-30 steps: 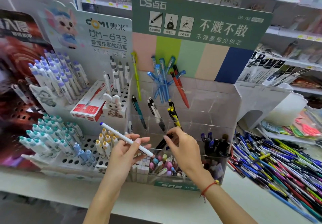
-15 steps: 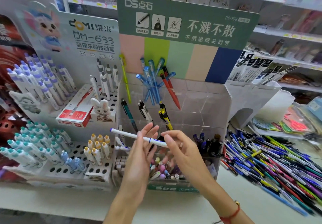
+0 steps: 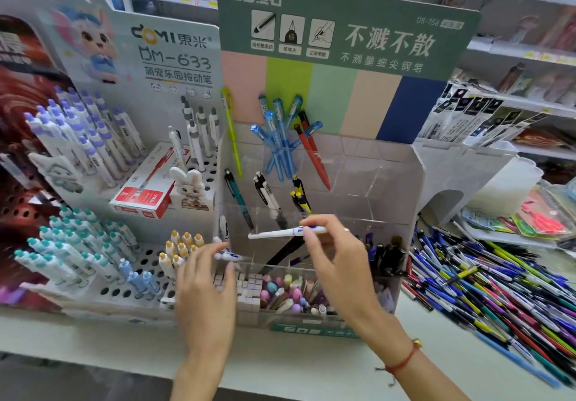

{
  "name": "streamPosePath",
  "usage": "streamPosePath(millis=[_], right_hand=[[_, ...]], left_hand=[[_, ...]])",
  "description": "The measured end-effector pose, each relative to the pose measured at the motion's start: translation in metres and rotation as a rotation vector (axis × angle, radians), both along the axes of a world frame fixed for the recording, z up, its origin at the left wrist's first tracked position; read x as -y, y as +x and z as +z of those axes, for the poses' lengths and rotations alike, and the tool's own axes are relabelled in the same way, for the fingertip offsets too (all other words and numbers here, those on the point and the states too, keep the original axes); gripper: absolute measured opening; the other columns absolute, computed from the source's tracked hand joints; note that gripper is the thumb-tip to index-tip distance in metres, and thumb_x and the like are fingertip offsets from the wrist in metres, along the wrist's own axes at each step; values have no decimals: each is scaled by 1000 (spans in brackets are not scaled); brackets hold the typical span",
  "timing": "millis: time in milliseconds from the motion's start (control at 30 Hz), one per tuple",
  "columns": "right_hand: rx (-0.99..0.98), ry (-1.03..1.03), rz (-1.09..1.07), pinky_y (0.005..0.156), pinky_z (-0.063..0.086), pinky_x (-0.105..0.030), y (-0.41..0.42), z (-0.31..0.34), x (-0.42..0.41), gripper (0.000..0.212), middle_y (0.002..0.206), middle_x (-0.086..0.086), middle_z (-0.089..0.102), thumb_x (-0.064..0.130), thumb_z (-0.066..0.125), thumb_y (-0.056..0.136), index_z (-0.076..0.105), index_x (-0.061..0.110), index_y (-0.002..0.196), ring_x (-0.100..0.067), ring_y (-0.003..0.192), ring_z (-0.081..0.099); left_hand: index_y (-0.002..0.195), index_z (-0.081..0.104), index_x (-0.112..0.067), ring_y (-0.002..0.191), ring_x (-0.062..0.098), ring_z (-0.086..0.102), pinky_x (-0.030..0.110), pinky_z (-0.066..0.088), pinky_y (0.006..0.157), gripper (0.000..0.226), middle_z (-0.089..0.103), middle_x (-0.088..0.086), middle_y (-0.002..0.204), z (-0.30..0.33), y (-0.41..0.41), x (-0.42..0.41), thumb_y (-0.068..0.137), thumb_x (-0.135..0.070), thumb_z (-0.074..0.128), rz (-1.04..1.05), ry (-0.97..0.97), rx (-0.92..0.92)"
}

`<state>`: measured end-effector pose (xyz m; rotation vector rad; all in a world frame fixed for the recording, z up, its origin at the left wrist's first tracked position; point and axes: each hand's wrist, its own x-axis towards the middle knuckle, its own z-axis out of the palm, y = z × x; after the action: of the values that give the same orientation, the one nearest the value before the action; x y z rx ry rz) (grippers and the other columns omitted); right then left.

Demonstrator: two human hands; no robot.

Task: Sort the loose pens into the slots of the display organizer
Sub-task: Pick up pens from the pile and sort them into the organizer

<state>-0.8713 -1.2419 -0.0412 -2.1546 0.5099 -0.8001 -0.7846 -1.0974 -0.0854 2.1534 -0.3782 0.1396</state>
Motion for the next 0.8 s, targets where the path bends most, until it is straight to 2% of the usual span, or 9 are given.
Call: streamPosePath(millis=[67,133,200,300,367,500,633,733,800], right_hand=[[-74,-315,9,59,44,-18,21,-7,-8,11,69,14,58,24,61,93,59,22,104,-3,61,53],[-120,-530,36,61,43,-20,41,-14,-15,18,64,11,57,22,66,89,55,18,102,-6,57,50],[-143,-624,83,63,49,-26,58,-23,-21,19,62,7,57,22,68,88,53,17,97,-13,56,54],[-189,-686,163,65,50,-32,73,-38,-28,17,74,4,62,23,67,87,54,17,97,-18,67,61],[-235,-627,214,69,50,-34,75,-47,-31,20,88,0,66,20,65,88,56,16,105,-21,79,64],[-366,-360,309,89,48,-40,69,-61,-31,46,124,-4,60,22,61,91,46,17,135,-24,110,57],[-330,-312,288,96,46,-29,42,-55,-22,48,128,3,58,26,60,92,45,20,138,-13,116,52],[-297,-245,212,93,44,-20,8,-41,-6,42,122,10,59,25,60,93,51,23,133,-4,110,52],[-307,-183,174,87,49,-20,-19,-32,9,33,115,15,61,24,61,93,57,27,126,1,101,56]], left_hand=[[119,63,-18,103,12,54,29,42,86,37,58,-4,115,-12,12,-9,83,-12,70,-33,145,51],[117,66,-19,83,13,59,22,45,71,35,64,-1,104,-19,18,-11,82,-15,71,-82,218,72],[113,68,-20,66,8,55,11,35,60,31,69,-2,94,-19,19,-10,82,-20,70,-105,212,59],[112,68,-19,57,5,52,8,31,54,29,72,-2,93,-15,21,-9,84,-24,67,-86,179,51],[114,68,-19,57,3,52,6,30,54,29,72,-3,94,-11,23,-10,85,-23,67,-42,150,66],[115,67,-20,65,-1,52,2,26,53,28,73,-6,91,-2,26,-12,87,-23,67,-21,126,70],[118,65,-19,74,3,56,9,37,60,31,72,-3,102,-4,25,-13,87,-19,67,-55,125,67],[117,65,-18,82,14,65,29,53,68,32,71,1,106,3,20,-13,85,-14,68,-84,116,120],[116,65,-19,81,14,66,30,55,66,31,71,-2,102,13,14,-7,86,-14,68,-159,138,179]])
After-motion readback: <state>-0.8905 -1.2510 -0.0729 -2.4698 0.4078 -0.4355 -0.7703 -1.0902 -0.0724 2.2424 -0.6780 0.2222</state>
